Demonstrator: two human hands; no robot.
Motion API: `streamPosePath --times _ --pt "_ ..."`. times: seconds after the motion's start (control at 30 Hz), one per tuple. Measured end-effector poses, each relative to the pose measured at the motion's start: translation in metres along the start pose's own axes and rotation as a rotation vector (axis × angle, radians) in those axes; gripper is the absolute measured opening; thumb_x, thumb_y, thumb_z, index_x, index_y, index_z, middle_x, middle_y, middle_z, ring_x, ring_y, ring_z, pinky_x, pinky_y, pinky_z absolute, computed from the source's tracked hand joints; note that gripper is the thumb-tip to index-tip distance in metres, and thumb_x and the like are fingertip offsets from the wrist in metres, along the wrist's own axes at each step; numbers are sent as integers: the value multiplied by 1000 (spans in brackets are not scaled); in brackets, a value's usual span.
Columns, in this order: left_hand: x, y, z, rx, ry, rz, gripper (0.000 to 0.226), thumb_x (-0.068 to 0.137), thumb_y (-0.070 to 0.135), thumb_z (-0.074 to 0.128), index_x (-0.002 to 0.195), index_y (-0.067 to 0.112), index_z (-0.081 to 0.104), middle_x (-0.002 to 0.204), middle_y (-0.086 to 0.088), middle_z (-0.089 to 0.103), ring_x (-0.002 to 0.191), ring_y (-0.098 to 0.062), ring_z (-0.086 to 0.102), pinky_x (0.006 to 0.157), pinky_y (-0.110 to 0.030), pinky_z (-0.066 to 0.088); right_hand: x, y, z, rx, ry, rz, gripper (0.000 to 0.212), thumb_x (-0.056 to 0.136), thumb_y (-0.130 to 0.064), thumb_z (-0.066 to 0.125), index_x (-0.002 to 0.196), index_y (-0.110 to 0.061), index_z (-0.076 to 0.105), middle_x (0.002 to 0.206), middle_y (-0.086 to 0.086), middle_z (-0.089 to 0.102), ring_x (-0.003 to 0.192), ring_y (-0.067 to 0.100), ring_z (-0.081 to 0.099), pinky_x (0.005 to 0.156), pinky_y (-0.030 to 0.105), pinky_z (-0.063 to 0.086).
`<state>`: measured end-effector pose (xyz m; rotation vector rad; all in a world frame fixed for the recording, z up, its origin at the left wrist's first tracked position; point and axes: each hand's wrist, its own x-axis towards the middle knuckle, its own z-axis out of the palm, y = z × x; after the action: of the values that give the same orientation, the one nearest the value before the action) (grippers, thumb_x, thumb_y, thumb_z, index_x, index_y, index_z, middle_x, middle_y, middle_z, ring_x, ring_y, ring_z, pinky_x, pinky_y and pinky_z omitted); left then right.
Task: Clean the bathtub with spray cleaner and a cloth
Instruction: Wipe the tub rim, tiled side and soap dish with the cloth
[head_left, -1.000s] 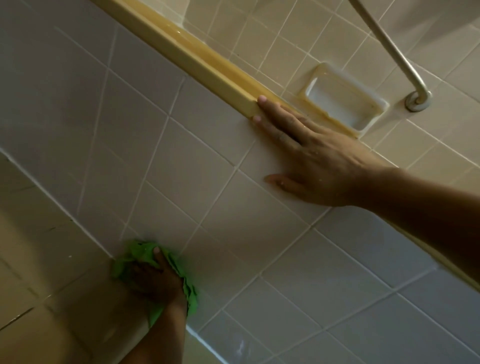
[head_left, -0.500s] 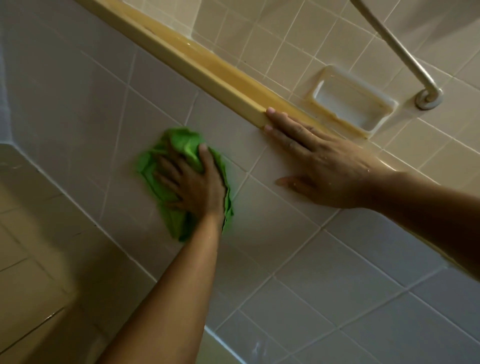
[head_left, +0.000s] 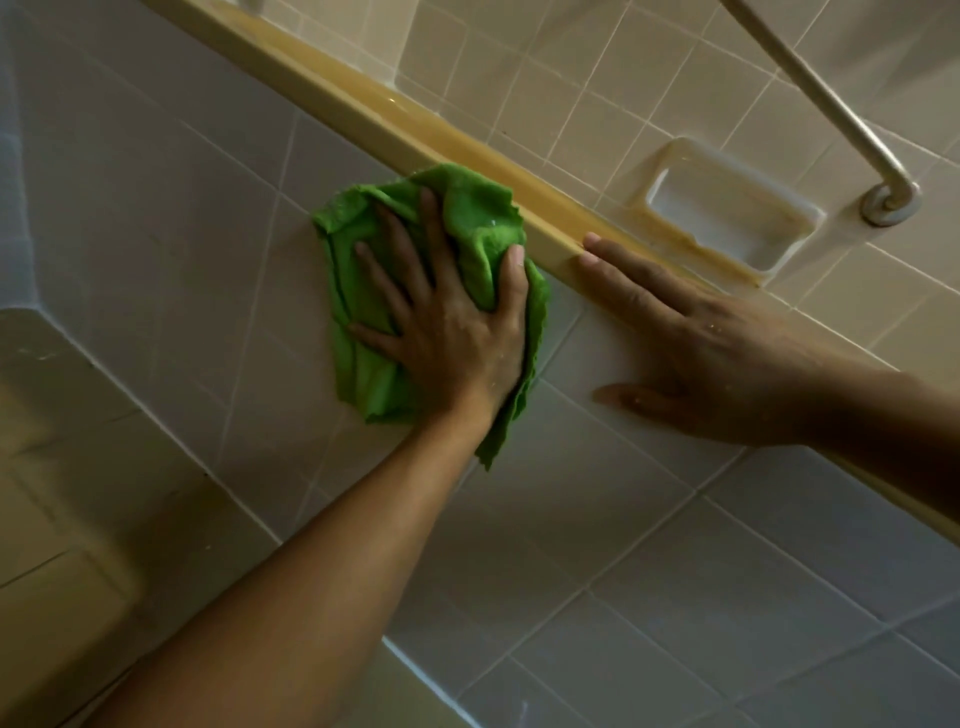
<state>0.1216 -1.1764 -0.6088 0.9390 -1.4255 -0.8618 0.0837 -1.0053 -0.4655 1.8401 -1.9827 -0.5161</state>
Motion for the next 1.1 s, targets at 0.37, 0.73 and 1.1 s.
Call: streamPosePath --times 0.37,0.73,1.1 --pt "-26 -31 -2 10 -53 26 90 86 83 31 163 41 12 173 4 6 160 -26 -6 113 -80 3 19 4 5 18 39 -47 100 88 -66 52 163 -30 -3 172 -6 -5 151 35 30 100 62 50" --pt "42 -104 -12 -161 -23 -478 84 95 75 32 164 29 17 173 6 3 159 -21 -2 118 -71 2 86 -13 2 -133 9 -46 100 89 -71 43 161 -31 -13 168 -9 -22 156 27 14 121 45 31" --pt "-30 -244 -13 -76 -4 -598 89 97 60 30 156 -6 28 162 -30 29 150 -46 30 120 -59 22 93 -17 -1 -172 8 -63 98 93 -65 49 163 -24 -5 170 -1 -20 156 30 14 122 36 13"
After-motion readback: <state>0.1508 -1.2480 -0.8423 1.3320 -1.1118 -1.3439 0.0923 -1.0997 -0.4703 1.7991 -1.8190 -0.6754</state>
